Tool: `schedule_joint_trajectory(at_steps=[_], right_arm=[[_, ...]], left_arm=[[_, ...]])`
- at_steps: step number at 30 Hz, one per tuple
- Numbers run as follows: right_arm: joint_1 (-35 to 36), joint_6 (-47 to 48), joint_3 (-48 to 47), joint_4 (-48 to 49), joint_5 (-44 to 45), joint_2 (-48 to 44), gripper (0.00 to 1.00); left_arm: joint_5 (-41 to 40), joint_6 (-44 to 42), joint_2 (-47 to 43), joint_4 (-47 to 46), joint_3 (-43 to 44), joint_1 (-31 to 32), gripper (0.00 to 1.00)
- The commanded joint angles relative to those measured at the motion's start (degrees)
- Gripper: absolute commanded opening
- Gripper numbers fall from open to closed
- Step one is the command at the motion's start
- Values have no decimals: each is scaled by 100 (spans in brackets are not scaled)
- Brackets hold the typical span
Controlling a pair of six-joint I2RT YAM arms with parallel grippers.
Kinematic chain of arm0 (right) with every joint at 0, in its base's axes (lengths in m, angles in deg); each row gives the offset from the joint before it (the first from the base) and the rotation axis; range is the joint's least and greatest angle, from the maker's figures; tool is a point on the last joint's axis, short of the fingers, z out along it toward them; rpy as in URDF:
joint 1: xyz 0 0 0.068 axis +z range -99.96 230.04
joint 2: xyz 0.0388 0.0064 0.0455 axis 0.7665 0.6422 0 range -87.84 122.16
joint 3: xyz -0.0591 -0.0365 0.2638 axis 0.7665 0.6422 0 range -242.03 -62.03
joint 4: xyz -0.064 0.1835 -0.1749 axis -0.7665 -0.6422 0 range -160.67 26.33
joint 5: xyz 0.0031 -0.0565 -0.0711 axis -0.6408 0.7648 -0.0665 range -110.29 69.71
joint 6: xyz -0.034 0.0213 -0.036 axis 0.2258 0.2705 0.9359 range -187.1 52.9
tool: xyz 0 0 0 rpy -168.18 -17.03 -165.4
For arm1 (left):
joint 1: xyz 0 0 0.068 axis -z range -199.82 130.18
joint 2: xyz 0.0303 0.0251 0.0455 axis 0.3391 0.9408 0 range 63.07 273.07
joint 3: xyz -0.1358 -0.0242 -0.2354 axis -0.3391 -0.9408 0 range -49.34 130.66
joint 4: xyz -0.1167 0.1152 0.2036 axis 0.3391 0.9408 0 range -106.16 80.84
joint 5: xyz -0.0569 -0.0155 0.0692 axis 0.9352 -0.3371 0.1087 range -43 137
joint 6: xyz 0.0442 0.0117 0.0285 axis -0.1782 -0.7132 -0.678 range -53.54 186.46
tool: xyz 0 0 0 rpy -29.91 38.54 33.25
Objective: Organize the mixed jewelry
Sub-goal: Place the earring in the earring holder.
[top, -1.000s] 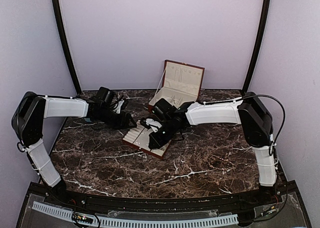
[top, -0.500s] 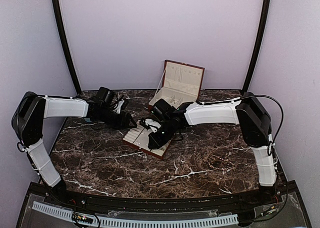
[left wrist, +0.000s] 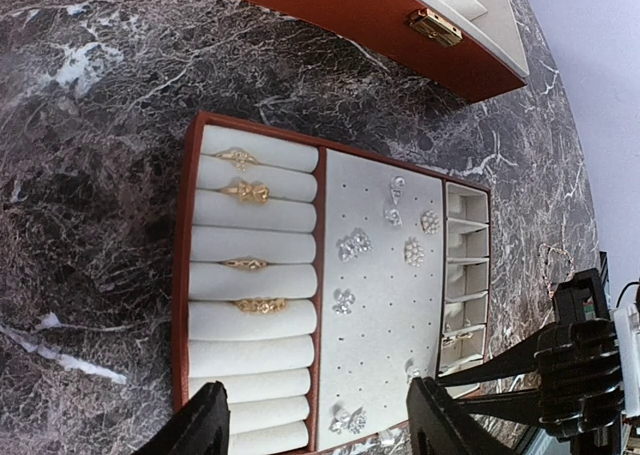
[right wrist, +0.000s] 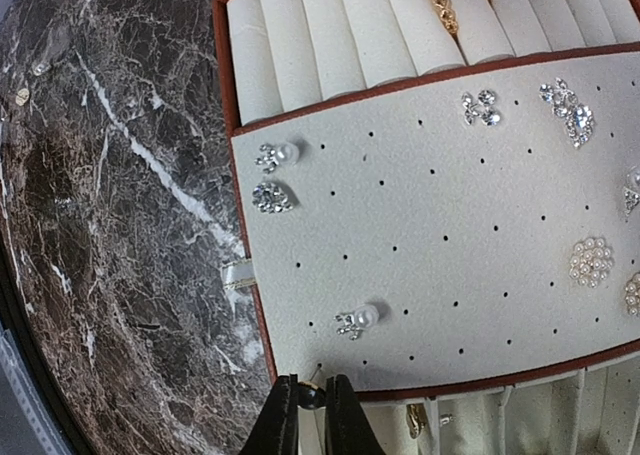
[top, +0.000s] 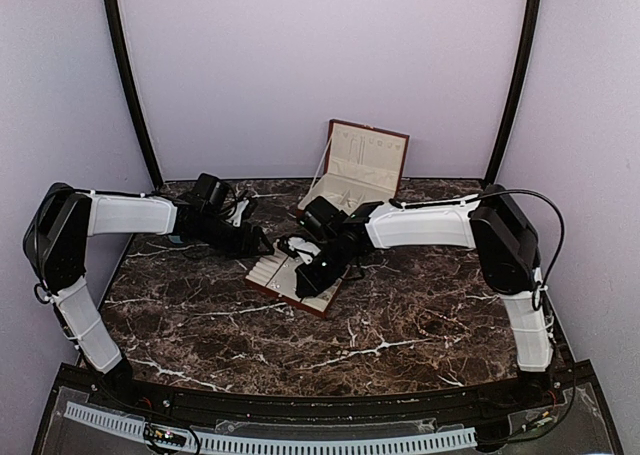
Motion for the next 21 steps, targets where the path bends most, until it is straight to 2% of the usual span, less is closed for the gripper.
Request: schedule_joint_trajectory(at_steps=[1,21], right_arm=[[97,81,-219,-79,265,233,9],[185,102,-630,-353,704,475,14]], left_arm=[[95,1,-70,82,135,3,64],[158,23,-83,51,140,3,64]])
